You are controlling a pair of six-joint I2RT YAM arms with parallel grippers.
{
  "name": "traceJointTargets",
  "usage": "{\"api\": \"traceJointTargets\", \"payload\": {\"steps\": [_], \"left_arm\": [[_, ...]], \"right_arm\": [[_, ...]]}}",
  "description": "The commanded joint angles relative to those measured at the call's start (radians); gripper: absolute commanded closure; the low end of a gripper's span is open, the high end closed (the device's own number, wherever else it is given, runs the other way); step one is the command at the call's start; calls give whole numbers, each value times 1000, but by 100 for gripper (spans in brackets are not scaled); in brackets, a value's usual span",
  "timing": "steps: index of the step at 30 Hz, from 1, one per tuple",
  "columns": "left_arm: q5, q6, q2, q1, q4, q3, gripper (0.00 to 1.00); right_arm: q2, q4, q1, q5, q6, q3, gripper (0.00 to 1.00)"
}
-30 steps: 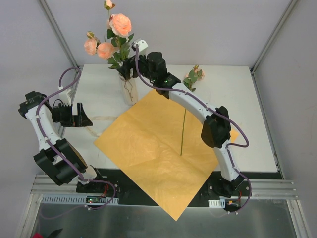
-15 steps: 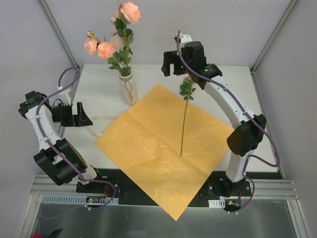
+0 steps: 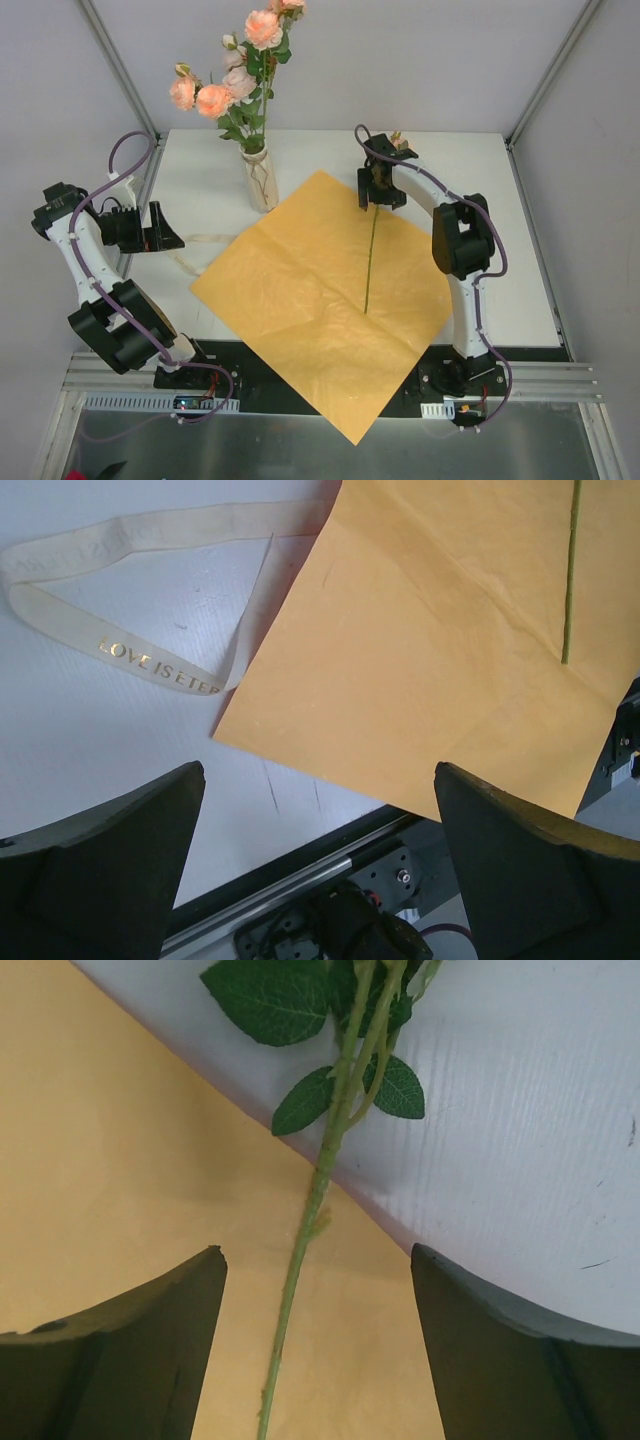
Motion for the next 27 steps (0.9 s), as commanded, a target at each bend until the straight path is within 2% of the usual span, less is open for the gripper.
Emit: {"api": "traceJointTargets", "payload": {"steps": [1, 8, 12, 19, 22, 25, 26, 27], "left_arm": [[35, 25, -17, 5, -21, 3, 1], [23, 51, -17, 20, -20, -19, 1], [15, 65, 12, 51, -3, -42, 1], [12, 105, 44, 100, -3, -65, 1], [4, 117, 44, 103, -3, -74, 1], [0, 123, 45, 103, -3, -77, 1], [-2, 125, 47, 104, -3, -77, 1], [-2, 128, 49, 106, -1, -77, 1]], "right_arm": [[30, -73, 5, 125, 31, 95, 25], [142, -76, 4, 145, 41, 189, 37], [174, -61, 4, 135, 64, 223, 56], [225, -62, 2, 121, 85, 252, 61], [232, -58, -2, 110, 102, 250, 66], [231, -47, -5, 96, 114, 244, 78], [226, -41, -5, 93, 119, 237, 87], [220, -36, -5, 85, 131, 231, 91]]}}
